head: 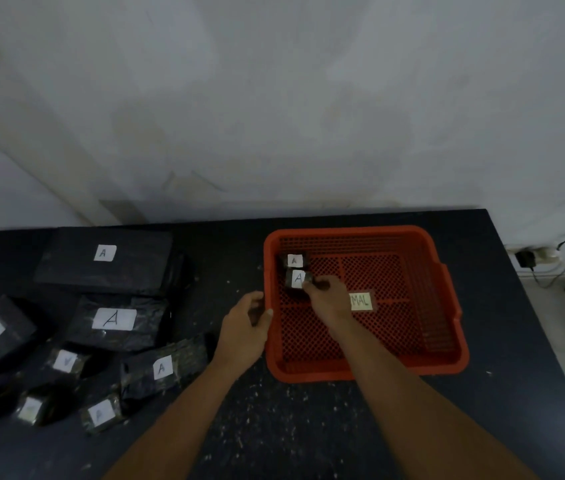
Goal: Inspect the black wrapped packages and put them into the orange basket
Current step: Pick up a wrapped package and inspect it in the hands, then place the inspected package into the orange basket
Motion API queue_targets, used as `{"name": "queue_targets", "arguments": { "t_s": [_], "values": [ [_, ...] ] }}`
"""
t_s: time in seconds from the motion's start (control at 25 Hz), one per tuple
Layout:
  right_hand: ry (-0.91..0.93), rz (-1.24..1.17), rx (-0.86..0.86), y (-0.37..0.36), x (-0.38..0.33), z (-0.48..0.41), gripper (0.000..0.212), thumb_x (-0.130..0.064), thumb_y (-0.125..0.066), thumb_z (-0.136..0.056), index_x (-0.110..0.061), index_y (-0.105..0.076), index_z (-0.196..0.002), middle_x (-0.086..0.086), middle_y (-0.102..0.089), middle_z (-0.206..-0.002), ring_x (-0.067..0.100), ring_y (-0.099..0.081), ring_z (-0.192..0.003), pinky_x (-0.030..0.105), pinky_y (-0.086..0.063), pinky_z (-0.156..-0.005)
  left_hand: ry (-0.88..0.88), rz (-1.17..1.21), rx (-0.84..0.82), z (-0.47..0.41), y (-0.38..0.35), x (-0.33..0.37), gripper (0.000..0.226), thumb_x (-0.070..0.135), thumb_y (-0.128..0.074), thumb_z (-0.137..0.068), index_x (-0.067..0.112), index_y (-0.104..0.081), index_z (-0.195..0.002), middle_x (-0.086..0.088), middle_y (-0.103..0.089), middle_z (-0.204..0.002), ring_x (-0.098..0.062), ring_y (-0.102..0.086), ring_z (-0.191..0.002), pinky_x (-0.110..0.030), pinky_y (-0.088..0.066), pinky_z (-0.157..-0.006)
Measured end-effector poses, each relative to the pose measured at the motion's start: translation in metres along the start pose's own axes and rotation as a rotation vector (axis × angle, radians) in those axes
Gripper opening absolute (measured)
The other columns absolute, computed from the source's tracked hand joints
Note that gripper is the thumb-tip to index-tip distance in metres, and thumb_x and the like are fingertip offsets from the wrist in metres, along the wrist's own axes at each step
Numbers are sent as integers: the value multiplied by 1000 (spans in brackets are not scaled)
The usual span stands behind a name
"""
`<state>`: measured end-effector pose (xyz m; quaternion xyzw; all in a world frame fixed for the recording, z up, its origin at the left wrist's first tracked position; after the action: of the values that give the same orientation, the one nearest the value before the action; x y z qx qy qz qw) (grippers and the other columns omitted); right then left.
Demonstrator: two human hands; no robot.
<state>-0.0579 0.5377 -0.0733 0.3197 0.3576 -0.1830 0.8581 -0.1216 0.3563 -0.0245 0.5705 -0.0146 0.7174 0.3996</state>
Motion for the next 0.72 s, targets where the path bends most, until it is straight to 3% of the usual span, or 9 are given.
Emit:
{"name": "queue_targets", "arguments": {
  "t_s": [0.08,0.2,0.32,0.52,0.64,0.72],
  "values": [
    [9,9,9,-5,0,-1,33,-30,-67,-92,-8,-64,-116,6,-69,-110,20,-64,-100,34,-52,-89,-2,8,-7,1,0,1,29,19,-58,-93,17,-59,-122,9,-66,-108,-1,-62,-97,-19,-51,-86],
    [38,42,13,-14,-3,1,29,-28,-66,-93,-6,-64,-111,5,-68,-105,21,-64,-99,29,-48,-84,4,23,-19,0,0,1,29,18,-58,-94,19,-58,-123,12,-65,-106,1,-62,-97,-16,-51,-84],
    [54,75,-14,-20,-5,4,28,-28,-64,-94,-7,-64,-112,9,-71,-109,21,-65,-98,32,-52,-85,9,15,-29,0,1,2,30,20,-58,-94,21,-56,-124,15,-62,-106,6,-59,-96,-13,-48,-83],
    [60,63,14,-4,-12,23,27,-26,-60,-97,-8,-58,-118,5,-66,-107,9,-57,-79,16,-38,-59,27,25,-9,4,5,2,30,21,-57,-94,19,-56,-124,8,-64,-110,-2,-61,-99,-11,-45,-82],
    [137,65,4,7,-24,46,22,-20,-58,-99,-11,-58,-118,-7,-59,-95,-4,-50,-71,11,-35,-55,41,24,16,13,13,1,33,22,-58,-94,16,-54,-126,2,-65,-113,-8,-62,-100,-9,-44,-76],
    [213,66,-18,8,-35,68,17,-19,-58,-98,-14,-60,-115,-14,-57,-89,-4,-52,-73,9,-38,-57,39,33,50,24,23,-1,31,22,-58,-94,17,-55,-124,3,-65,-111,-9,-62,-99,-9,-44,-75]
  ]
}}
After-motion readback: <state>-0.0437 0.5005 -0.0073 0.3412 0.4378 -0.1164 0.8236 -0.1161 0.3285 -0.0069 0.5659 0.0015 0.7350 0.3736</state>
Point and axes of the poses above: each hand's wrist, its own z-axis away from the middle knuckle, its own y-axis out of the back of the hand, x = y × z, the point moved 5 cm from there along -z, towards the middle knuckle
